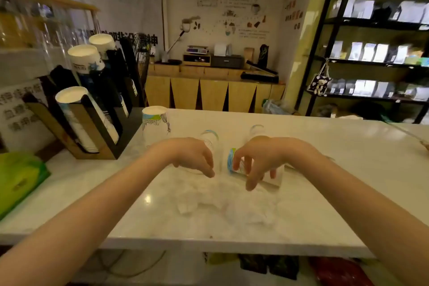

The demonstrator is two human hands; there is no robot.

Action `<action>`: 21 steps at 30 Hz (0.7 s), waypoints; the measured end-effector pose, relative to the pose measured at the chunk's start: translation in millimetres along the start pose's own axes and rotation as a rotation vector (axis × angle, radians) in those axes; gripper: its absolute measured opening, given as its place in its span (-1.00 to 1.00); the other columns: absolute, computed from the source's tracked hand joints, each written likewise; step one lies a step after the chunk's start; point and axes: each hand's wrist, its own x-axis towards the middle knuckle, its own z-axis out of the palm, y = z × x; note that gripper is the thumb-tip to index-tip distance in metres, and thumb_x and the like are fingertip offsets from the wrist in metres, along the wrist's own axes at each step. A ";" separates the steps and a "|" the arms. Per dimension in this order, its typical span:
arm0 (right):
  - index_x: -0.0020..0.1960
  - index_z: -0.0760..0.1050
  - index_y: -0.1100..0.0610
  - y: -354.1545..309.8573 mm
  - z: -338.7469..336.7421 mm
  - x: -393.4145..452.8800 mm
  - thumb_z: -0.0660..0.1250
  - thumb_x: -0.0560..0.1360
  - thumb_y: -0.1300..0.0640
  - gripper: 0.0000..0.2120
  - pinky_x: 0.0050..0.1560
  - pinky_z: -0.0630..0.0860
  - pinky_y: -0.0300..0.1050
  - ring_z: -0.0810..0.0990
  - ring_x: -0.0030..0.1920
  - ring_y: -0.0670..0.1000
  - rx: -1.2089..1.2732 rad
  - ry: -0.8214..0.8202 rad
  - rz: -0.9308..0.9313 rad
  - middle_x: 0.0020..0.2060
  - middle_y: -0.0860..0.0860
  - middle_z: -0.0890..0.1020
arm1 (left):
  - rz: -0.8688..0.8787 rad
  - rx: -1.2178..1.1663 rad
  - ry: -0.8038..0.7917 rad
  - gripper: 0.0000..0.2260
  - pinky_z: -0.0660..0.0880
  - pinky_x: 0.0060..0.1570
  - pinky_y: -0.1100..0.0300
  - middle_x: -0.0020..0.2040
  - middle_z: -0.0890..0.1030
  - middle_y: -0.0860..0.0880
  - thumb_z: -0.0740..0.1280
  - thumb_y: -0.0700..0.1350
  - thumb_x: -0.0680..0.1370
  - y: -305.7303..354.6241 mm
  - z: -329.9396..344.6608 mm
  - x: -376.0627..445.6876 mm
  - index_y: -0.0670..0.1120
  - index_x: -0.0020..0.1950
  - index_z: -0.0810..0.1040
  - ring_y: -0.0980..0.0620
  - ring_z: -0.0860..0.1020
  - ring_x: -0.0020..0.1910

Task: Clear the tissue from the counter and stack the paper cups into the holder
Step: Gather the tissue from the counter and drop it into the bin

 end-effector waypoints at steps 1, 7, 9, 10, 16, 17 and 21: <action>0.21 0.41 0.03 -0.1 5.2 0.7 0.51 0.29 0.09 -0.46 -0.24 0.62 -0.09 0.61 -0.16 0.03 -0.005 -0.033 0.042 -0.03 0.03 0.56 | 0.004 0.017 -0.008 -0.66 0.47 0.21 -0.06 0.22 0.48 -0.01 0.32 0.07 0.44 -1.9 5.8 0.3 0.04 0.19 0.47 -0.03 0.47 0.17; 0.27 0.34 0.11 9.5 39.2 6.5 0.51 0.28 0.01 -0.36 -0.22 0.63 -0.02 0.57 0.01 0.11 0.002 -0.042 0.171 0.03 0.06 0.48 | 0.017 0.022 0.018 -0.63 0.34 0.16 0.16 0.28 0.45 -0.10 0.29 -0.03 0.49 -10.6 47.2 9.7 -0.04 0.28 0.39 -0.08 0.40 0.26; 0.25 0.37 0.11 13.2 47.4 7.7 0.51 0.28 0.03 -0.40 -0.13 0.63 -0.01 0.54 0.03 0.11 -0.018 -0.018 0.174 0.11 0.07 0.47 | 0.041 -0.008 0.099 -0.65 0.35 0.08 0.19 0.25 0.47 -0.12 0.33 -0.05 0.46 -12.6 58.9 12.7 -0.06 0.22 0.45 -0.06 0.42 0.23; 0.23 0.39 0.11 15.1 51.7 8.9 0.51 0.29 0.07 -0.44 -0.13 0.63 -0.01 0.53 0.01 0.10 -0.009 0.001 0.173 0.13 0.07 0.45 | 0.054 -0.026 0.135 -0.68 0.35 0.05 0.20 0.22 0.49 -0.13 0.36 -0.06 0.44 -13.7 64.0 14.1 -0.08 0.18 0.50 -0.06 0.44 0.19; 0.02 0.52 0.13 26.0 71.4 13.4 0.38 0.38 0.26 -0.77 -0.49 0.54 -0.26 0.53 -0.30 0.00 0.240 0.200 0.043 -0.01 0.14 0.53 | 0.070 -0.166 0.321 -0.76 0.45 -0.04 0.15 0.06 0.58 -0.14 0.40 -0.16 0.36 -25.4 78.9 9.9 -0.08 0.02 0.57 -0.05 0.52 -0.05; -0.01 0.54 0.14 27.5 72.4 13.2 0.37 0.38 0.28 -0.80 -0.50 0.53 -0.28 0.54 -0.33 -0.01 0.259 0.229 0.023 -0.01 0.16 0.55 | 0.061 -0.187 0.342 -0.73 0.45 -0.04 0.15 0.06 0.58 -0.14 0.41 -0.17 0.36 -27.2 80.5 7.4 -0.07 0.05 0.55 -0.05 0.53 -0.06; -0.07 0.58 0.14 26.5 78.3 11.6 0.37 0.38 0.30 -0.84 -0.50 0.47 -0.29 0.52 -0.43 -0.06 0.225 0.267 0.006 -0.06 0.09 0.56 | 0.045 -0.269 0.421 -0.64 0.42 -0.07 0.22 0.07 0.57 -0.14 0.38 -0.23 0.39 -32.0 88.5 -6.4 -0.03 0.17 0.50 -0.01 0.51 -0.12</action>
